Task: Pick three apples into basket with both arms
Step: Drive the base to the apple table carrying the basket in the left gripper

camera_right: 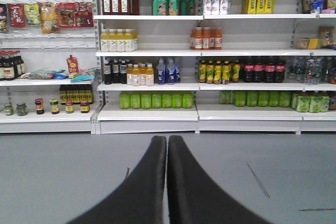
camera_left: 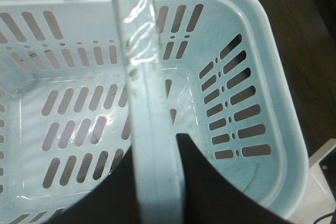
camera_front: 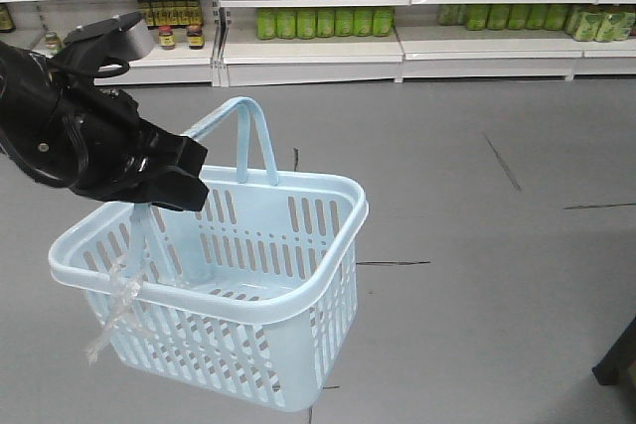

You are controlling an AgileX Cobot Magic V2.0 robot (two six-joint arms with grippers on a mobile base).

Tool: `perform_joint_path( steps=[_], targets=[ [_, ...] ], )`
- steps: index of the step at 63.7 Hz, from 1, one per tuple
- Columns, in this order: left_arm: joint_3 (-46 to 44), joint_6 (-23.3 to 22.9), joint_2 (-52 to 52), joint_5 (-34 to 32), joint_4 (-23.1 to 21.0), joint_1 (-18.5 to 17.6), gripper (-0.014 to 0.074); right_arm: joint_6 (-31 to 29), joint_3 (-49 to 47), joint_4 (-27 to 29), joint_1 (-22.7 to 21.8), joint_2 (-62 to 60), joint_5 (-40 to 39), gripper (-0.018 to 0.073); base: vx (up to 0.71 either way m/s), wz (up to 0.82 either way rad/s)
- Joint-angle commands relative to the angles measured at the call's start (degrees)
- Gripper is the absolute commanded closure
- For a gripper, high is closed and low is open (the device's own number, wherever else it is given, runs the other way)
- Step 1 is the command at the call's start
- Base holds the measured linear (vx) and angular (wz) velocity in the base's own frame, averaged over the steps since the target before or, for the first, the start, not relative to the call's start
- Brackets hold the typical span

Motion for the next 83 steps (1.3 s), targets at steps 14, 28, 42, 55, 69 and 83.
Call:
perform_joint_path(
  steps=[14,28,42,55,69,83],
  targets=[
    [-1.3,-0.4,-2.1,-2.5,-2.6,-0.3,0.0604,-0.1,0.9,-0.3,-0.3,-0.6,-4.1,0.0564,0.2,-0.32],
    [-1.3,-0.4,-2.1,-2.5,-2.6,-0.3,0.0604,-0.1,0.9,-0.3,-0.3,-0.6,-4.1,0.0564,0.19,-0.43],
    [-1.3,-0.4,-2.1,-2.5,-2.6,-0.3,0.0604,-0.1,0.9,-0.3,-0.3,-0.6,-4.1,0.0564,0.17,-0.46],
    [-1.3,-0.4,-2.1,-2.5,-2.6,-0.3,0.0604,-0.1,0.9,-0.3,-0.3,-0.6,-4.1,0.0564,0.16,-0.46],
    [-1.3,-0.4,-2.1,-2.5,-2.6,-0.3,0.0604,-0.1,0.9,-0.3,-0.3,-0.6,-4.1,0.0564,0.14,-0.48],
    [-1.3,-0.4,-2.1,-2.5,-2.6,-0.3,0.0604,-0.1,0.9,-0.3,-0.3,-0.6,-4.1,0.0564,0.14,-0.52]
  ],
)
